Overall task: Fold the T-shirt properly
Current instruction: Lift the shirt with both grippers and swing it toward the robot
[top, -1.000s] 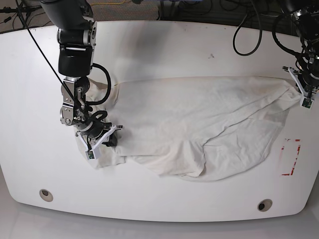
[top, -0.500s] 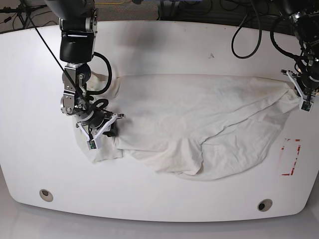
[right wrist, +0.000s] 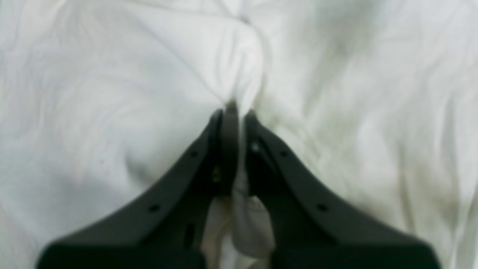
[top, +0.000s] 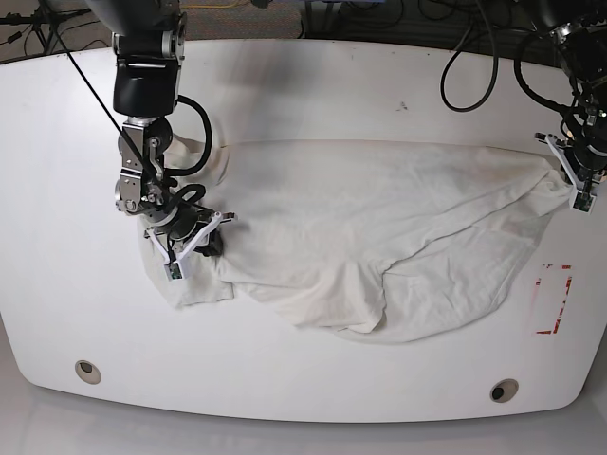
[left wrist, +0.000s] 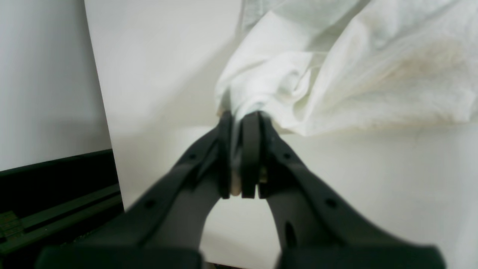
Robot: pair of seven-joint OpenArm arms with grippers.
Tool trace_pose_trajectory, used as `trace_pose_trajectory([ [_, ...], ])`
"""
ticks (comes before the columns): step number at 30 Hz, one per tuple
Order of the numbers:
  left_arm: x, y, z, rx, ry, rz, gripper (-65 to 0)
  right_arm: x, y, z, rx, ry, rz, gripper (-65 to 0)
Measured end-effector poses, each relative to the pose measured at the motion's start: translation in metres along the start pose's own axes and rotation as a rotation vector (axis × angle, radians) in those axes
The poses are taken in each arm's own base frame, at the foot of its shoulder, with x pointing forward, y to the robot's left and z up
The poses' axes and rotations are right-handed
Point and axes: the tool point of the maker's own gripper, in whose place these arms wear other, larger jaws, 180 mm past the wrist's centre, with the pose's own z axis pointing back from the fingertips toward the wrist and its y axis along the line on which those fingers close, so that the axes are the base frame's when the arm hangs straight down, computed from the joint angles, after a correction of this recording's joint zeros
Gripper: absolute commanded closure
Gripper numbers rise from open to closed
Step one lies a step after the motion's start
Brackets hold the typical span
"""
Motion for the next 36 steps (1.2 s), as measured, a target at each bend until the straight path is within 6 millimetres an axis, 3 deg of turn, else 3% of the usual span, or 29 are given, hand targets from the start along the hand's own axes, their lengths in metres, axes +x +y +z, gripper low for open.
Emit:
trace_pose_trajectory([
  [6, 0.001, 0.000, 0.000, 0.001, -0.002, 0.001, -0.6, 0.000, 0.000, 0.001, -0.001, 0.001, 0.003, 0.0],
  [17, 0.010, 0.004, 0.000, 0.009, -0.024, 0.007, -0.4, -0.008, 0.010, 0.021, -0.008, 0.023, 0.068, 0.0],
  [27, 0.013, 0.006, 0.000, 0.014, -0.031, 0.011, -0.3, 0.009, 0.023, 0.048, -0.020, 0.010, 0.153, 0.0],
  [36, 0.057, 0.013, 0.003, 0.041, -0.137, 0.060, -0.3, 0.058, 0.005, 0.076, -0.098, -0.058, 0.188, 0.0],
])
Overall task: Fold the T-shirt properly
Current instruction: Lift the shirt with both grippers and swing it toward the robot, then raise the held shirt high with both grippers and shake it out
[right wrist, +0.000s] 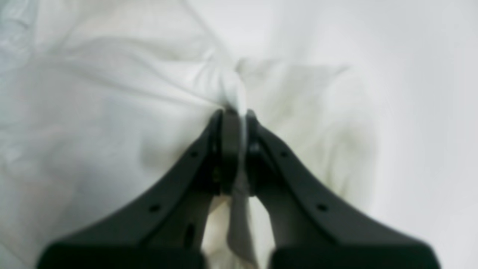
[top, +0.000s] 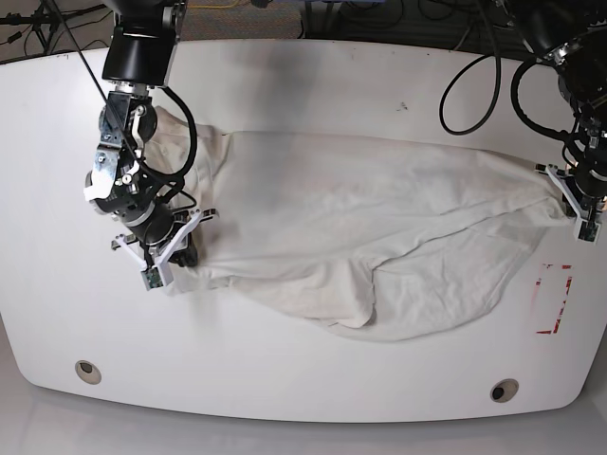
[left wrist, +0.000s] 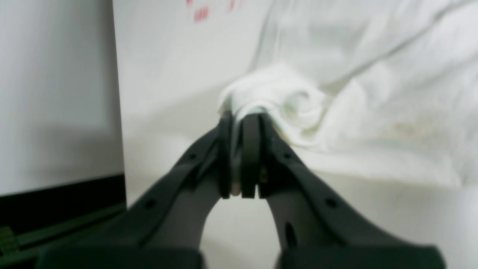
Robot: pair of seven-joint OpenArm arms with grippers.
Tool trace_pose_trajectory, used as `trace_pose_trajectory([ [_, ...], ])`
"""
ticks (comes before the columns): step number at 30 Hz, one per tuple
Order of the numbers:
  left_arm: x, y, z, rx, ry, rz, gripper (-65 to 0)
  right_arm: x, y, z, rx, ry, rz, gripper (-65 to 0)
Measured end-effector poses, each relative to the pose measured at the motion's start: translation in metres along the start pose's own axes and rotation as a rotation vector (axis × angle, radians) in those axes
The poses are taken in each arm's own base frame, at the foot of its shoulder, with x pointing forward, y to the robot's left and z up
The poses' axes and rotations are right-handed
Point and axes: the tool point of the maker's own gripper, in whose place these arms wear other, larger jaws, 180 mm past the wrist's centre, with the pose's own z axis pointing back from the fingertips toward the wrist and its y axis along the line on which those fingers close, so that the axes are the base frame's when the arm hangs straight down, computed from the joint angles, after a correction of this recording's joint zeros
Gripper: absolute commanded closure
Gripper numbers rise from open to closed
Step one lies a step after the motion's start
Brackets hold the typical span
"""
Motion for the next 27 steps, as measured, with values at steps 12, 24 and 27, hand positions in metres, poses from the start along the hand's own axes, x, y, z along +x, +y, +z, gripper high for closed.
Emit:
trace_pose_trajectory([
  [12, 0.121, 0.010, 0.009, 0.047, -0.253, 0.096, -0.3, 0.080, -0.042, 0.010, -0.077, -0.105, 0.094, 0.0],
  [24, 0.234, 0.053, 0.052, 0.137, -0.474, 0.230, -0.4, 0.189, -0.103, 0.034, -0.196, -0.221, 0.179, 0.0],
  [27, 0.261, 0.063, 0.069, 0.152, -0.546, 0.257, -0.4, 0.223, -0.107, 0.043, -0.206, -0.254, 0.230, 0.0],
])
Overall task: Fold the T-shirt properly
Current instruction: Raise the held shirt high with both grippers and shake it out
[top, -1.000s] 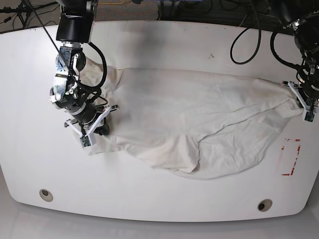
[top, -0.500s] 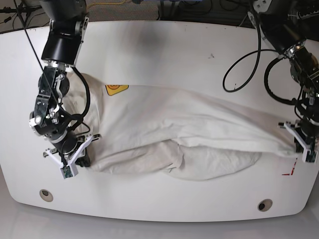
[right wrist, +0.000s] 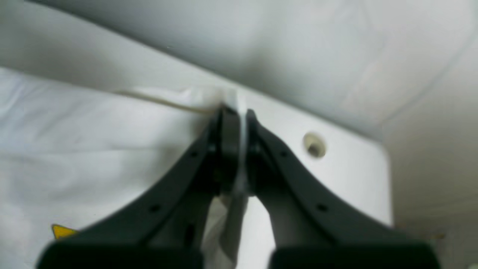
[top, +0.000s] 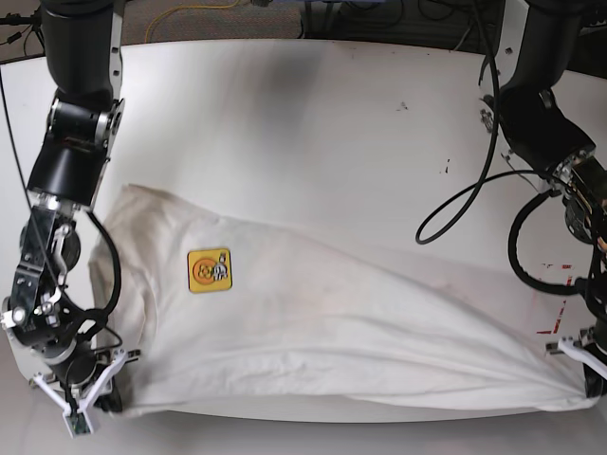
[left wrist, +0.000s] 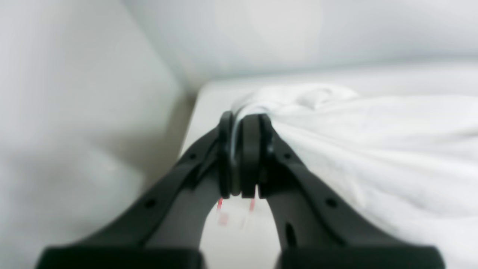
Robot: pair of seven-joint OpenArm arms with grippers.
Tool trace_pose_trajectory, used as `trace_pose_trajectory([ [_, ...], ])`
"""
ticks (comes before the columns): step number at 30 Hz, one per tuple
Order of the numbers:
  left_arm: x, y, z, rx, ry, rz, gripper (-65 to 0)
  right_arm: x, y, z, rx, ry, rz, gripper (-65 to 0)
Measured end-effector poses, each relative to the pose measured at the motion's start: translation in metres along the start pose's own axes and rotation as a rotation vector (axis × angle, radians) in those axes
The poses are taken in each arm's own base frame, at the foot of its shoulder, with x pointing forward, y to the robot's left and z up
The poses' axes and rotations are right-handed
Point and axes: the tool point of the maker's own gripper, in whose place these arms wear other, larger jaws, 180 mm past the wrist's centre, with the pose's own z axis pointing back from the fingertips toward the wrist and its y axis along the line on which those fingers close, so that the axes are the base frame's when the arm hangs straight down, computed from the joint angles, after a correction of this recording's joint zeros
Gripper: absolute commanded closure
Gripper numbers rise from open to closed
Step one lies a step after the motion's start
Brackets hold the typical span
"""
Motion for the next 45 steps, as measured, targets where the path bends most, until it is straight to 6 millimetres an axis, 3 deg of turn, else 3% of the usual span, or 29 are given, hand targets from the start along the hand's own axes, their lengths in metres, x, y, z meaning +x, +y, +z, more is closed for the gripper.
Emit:
trace_pose_trajectory([
  [6, 0.075, 0.028, 0.007, 0.065, -0.162, 0.115, -0.4, 0.063, -0.022, 0.004, -0.028, -0.070, 0.059, 0.0],
  [11, 0.126, 0.049, 0.013, 0.088, -0.261, 0.181, -0.4, 0.115, -0.043, 0.019, -0.068, -0.124, 0.072, 0.0],
  [16, 0.165, 0.060, 0.016, 0.080, -0.322, 0.220, -0.4, 0.166, -0.060, 0.037, -0.101, -0.192, 0.118, 0.0],
  [26, 0.236, 0.073, 0.030, 0.065, -0.459, 0.202, -0.4, 0.232, -0.068, 0.062, -0.133, -0.252, 0.219, 0.0],
  [32, 0.241, 0.081, 0.027, 0.071, -0.464, 0.206, -0.4, 0.245, -0.073, 0.073, -0.146, -0.283, 0.227, 0.0],
  [45, 0.235, 0.085, 0.023, 0.077, -0.439, 0.200, -0.4, 0.235, -0.080, 0.071, -0.160, -0.249, 0.225, 0.0],
])
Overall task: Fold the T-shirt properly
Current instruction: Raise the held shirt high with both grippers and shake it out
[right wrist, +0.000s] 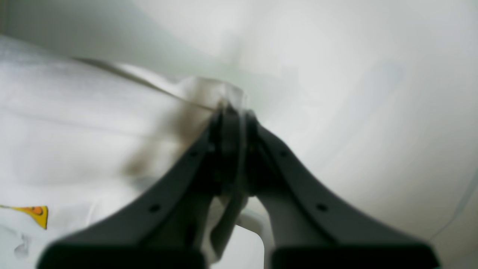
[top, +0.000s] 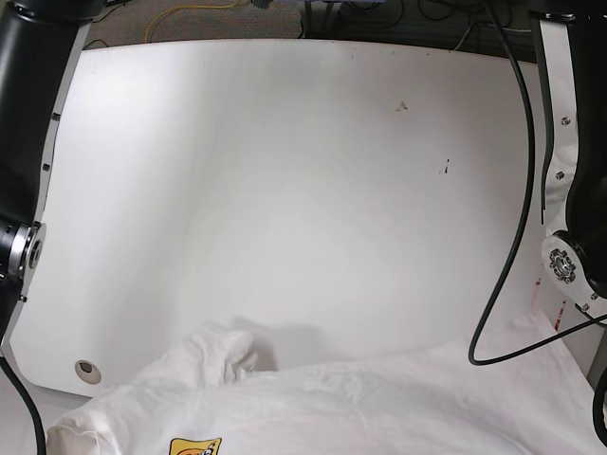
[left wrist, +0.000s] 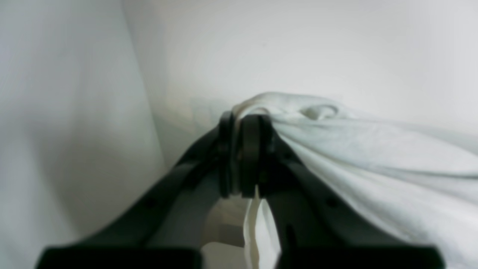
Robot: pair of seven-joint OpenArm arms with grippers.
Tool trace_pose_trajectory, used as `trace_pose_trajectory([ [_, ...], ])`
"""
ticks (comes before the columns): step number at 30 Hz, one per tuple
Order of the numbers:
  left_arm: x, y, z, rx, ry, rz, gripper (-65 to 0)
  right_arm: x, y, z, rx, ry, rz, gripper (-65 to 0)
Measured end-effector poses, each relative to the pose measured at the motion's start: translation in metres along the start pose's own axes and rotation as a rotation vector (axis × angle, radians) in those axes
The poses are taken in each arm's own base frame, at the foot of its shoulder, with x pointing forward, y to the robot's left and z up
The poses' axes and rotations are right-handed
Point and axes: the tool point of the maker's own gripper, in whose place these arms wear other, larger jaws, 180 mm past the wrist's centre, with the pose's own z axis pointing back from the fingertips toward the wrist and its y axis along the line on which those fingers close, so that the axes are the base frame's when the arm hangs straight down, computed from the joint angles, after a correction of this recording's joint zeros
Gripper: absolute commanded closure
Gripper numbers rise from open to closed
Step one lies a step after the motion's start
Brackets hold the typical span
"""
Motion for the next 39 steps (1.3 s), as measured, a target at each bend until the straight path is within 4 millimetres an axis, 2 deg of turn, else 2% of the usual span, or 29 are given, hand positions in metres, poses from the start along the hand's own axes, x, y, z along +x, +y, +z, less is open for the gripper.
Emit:
trace_pose_trajectory([
  [6, -0.015, 0.000, -0.002, 0.001, 0.024, -0.007, -0.4, -0.012, 0.010, -0.005, 0.024, 0.021, -0.002, 0.0],
  [14, -0.050, -0.008, -0.005, -0.016, 0.087, -0.021, -0.4, -0.033, 0.021, -0.011, 0.043, 0.062, -0.002, 0.0],
  [19, -0.064, -0.009, -0.005, -0.018, 0.115, -0.026, -0.4, -0.047, 0.032, -0.016, 0.063, 0.087, -0.005, 0.0],
  [25, -0.063, -0.010, -0.005, -0.019, 0.110, -0.028, -0.4, -0.056, 0.038, -0.019, 0.077, 0.105, -0.009, 0.0],
  [31, -0.061, -0.010, -0.005, -0.019, 0.098, -0.028, -0.4, -0.055, 0.040, -0.020, 0.078, 0.091, -0.011, 0.0],
  [35, -0.060, -0.009, -0.005, -0.019, 0.097, -0.027, -0.4, -0.051, 0.040, -0.020, 0.079, 0.078, -0.011, 0.0],
  [39, -0.047, -0.008, -0.005, -0.016, 0.083, -0.020, -0.4, -0.037, 0.037, -0.019, 0.071, 0.058, -0.007, 0.0],
])
